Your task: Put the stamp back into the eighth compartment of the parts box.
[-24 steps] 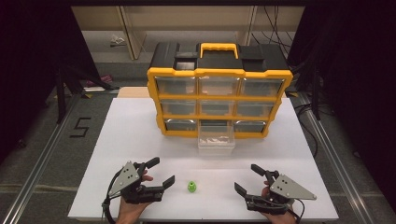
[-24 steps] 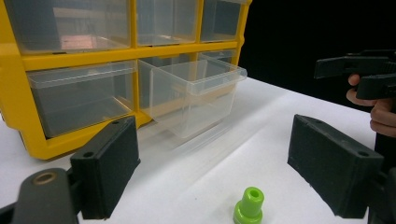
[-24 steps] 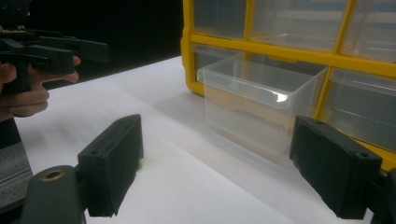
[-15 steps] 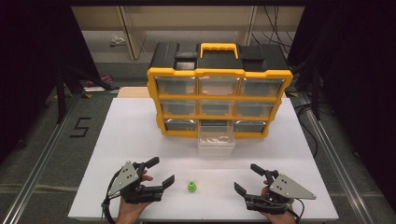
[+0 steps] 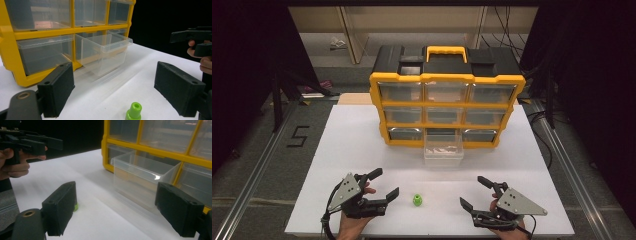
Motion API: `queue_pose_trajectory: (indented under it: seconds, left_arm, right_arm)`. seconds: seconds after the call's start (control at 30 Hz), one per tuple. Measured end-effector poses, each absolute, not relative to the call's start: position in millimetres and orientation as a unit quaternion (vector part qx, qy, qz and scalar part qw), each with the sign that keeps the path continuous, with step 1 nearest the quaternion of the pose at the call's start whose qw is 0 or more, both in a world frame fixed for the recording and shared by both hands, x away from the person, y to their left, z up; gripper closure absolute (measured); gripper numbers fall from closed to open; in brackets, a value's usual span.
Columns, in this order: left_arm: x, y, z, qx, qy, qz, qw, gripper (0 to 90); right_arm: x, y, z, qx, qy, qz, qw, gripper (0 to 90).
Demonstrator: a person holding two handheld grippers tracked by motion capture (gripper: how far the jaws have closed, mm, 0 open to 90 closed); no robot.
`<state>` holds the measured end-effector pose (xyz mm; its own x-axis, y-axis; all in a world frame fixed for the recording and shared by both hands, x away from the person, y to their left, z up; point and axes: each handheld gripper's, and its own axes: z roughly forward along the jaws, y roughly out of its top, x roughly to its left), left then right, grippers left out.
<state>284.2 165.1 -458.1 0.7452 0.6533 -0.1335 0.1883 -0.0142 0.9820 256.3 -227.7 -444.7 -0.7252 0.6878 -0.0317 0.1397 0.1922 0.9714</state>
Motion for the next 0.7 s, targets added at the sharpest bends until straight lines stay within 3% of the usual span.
queue_pose_trajectory:
  seconds: [0.7]
  left_arm:
    - [282.6,163.1,-457.6,0.69,0.3,0.188,0.632,15.9]
  right_arm:
    - [258.9,-217.9,-438.5,0.262,0.756,0.56,0.216,19.9]
